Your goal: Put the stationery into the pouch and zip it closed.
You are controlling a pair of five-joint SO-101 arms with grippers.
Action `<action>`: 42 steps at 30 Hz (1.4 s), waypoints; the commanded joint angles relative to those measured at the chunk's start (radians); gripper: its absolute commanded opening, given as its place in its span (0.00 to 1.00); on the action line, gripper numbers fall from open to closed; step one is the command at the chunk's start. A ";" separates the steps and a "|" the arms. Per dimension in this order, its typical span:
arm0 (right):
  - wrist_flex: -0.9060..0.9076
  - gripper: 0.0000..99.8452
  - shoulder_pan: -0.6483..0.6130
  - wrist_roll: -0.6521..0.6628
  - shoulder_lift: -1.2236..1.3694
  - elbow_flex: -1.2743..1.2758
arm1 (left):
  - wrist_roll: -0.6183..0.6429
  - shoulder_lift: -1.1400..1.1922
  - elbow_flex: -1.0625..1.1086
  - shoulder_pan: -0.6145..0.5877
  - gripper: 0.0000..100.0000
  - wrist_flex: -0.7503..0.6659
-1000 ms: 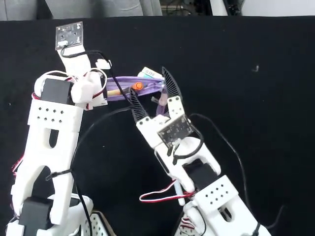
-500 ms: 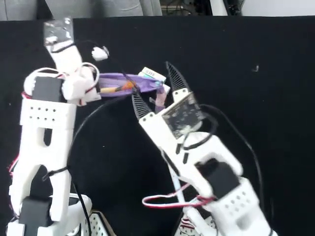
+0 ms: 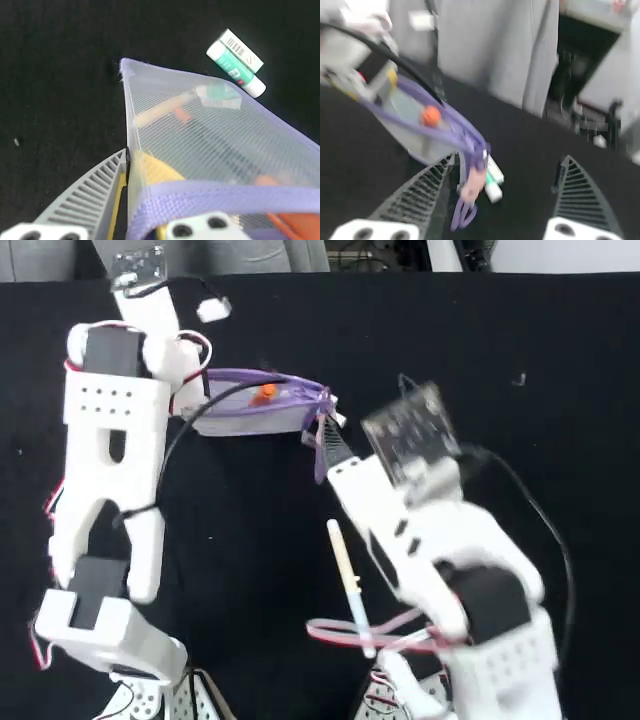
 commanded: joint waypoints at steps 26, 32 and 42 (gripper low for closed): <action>-0.021 0.30 0.068 -0.032 0.070 0.199 | -0.129 0.597 -0.369 -0.160 0.03 0.012; -0.149 0.30 0.132 -0.031 0.070 0.298 | -0.124 0.396 -0.424 -0.099 0.03 0.006; -0.250 0.30 0.157 -0.031 0.061 0.378 | -0.124 0.095 -0.344 -0.004 0.03 0.006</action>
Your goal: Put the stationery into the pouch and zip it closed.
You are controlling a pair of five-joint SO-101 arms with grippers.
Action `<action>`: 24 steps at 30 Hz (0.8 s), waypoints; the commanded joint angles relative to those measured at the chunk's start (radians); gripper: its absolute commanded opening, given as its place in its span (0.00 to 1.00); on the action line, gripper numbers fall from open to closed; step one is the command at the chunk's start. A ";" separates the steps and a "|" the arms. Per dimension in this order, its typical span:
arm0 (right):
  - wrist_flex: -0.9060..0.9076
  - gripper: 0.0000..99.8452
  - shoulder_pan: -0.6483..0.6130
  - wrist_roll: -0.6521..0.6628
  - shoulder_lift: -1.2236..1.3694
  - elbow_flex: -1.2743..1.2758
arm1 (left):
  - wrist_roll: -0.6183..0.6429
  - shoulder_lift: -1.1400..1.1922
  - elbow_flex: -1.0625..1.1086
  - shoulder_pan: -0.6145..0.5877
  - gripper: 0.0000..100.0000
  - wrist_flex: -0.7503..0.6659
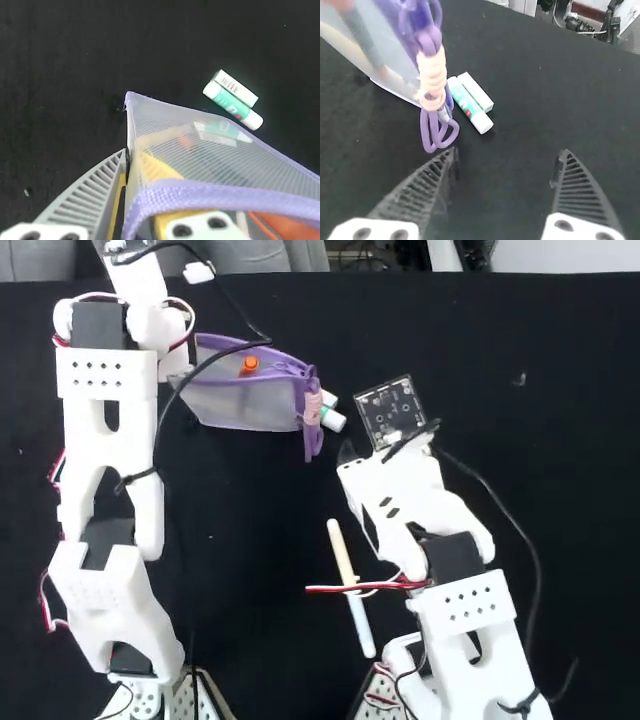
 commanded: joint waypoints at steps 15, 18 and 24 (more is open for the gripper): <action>-0.028 0.30 0.160 0.002 -0.008 -0.044 | -0.003 -0.439 0.140 0.174 0.03 -0.003; -0.028 0.30 0.192 -0.078 -0.008 -0.053 | -0.003 -0.374 0.380 0.176 0.03 -0.041; -0.029 0.30 0.189 -0.112 -0.008 -0.053 | -0.006 -0.244 0.461 0.113 0.03 -0.120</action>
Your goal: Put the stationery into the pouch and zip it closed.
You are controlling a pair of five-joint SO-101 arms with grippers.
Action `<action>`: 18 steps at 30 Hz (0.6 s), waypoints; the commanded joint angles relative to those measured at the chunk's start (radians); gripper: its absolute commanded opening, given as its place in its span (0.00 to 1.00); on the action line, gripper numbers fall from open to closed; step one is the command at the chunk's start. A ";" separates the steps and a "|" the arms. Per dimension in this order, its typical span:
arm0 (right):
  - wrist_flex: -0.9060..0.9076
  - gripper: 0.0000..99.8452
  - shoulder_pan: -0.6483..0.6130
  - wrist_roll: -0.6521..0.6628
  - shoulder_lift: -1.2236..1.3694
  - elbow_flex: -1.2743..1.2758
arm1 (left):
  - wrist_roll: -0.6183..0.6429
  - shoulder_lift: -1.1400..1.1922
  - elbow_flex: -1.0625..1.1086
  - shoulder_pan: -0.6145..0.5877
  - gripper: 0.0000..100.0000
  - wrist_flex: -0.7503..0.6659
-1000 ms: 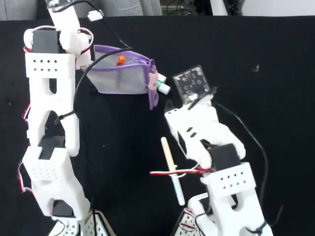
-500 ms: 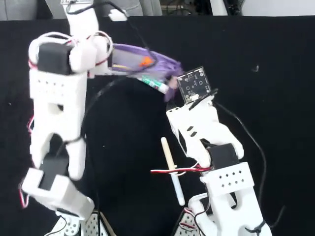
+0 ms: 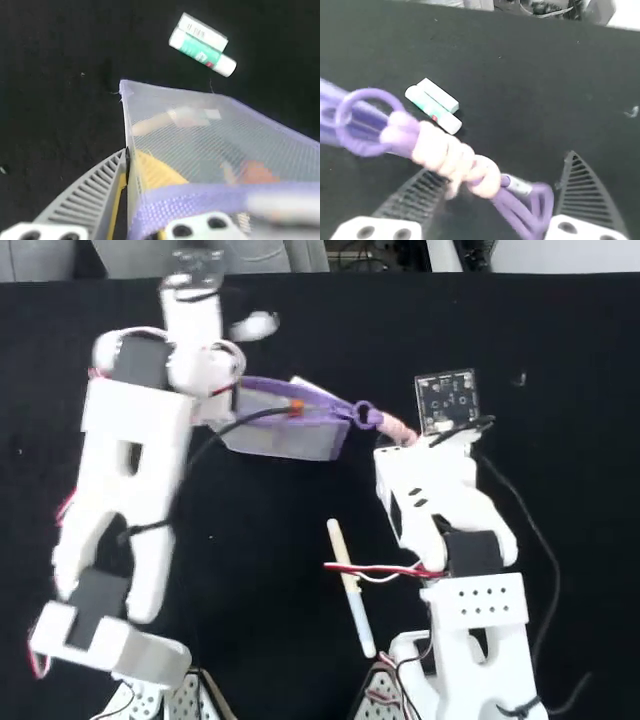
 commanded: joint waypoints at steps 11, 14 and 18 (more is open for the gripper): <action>-0.018 0.30 0.028 -0.009 -0.010 -0.061 | 0.034 -0.160 -0.302 -0.202 0.03 0.083; 0.048 0.30 0.021 -0.009 -0.010 -0.108 | 0.035 -0.123 -0.196 -0.239 0.03 0.034; 0.189 0.30 -0.008 -0.008 -0.005 -0.209 | 0.051 -0.068 -0.145 -0.285 0.03 -0.023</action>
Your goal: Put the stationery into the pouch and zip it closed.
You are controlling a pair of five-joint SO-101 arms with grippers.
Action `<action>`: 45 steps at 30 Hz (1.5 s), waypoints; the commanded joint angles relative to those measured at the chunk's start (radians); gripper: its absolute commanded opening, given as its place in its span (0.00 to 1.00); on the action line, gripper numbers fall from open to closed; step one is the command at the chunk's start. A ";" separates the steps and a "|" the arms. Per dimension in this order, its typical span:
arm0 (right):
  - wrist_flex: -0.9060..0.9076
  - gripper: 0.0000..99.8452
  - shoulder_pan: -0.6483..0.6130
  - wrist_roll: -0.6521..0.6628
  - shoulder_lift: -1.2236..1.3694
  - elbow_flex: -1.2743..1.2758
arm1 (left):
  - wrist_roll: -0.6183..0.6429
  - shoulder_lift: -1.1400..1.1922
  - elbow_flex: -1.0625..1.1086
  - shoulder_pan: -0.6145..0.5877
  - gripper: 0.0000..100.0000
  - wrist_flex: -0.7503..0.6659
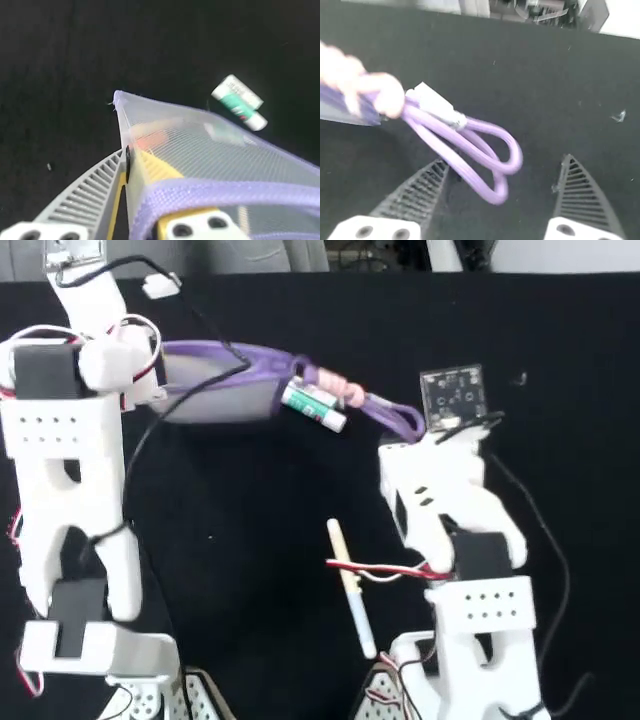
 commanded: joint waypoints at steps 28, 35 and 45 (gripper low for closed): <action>0.486 0.30 -0.361 0.101 0.469 -0.321 | 0.025 0.256 0.008 -0.364 0.03 -0.144; 0.345 0.30 -0.362 0.092 0.670 -0.214 | 0.025 0.267 0.008 -0.364 0.03 -0.144; 0.250 0.30 -0.388 0.092 0.842 -0.193 | 0.025 0.269 0.008 -0.361 0.03 -0.144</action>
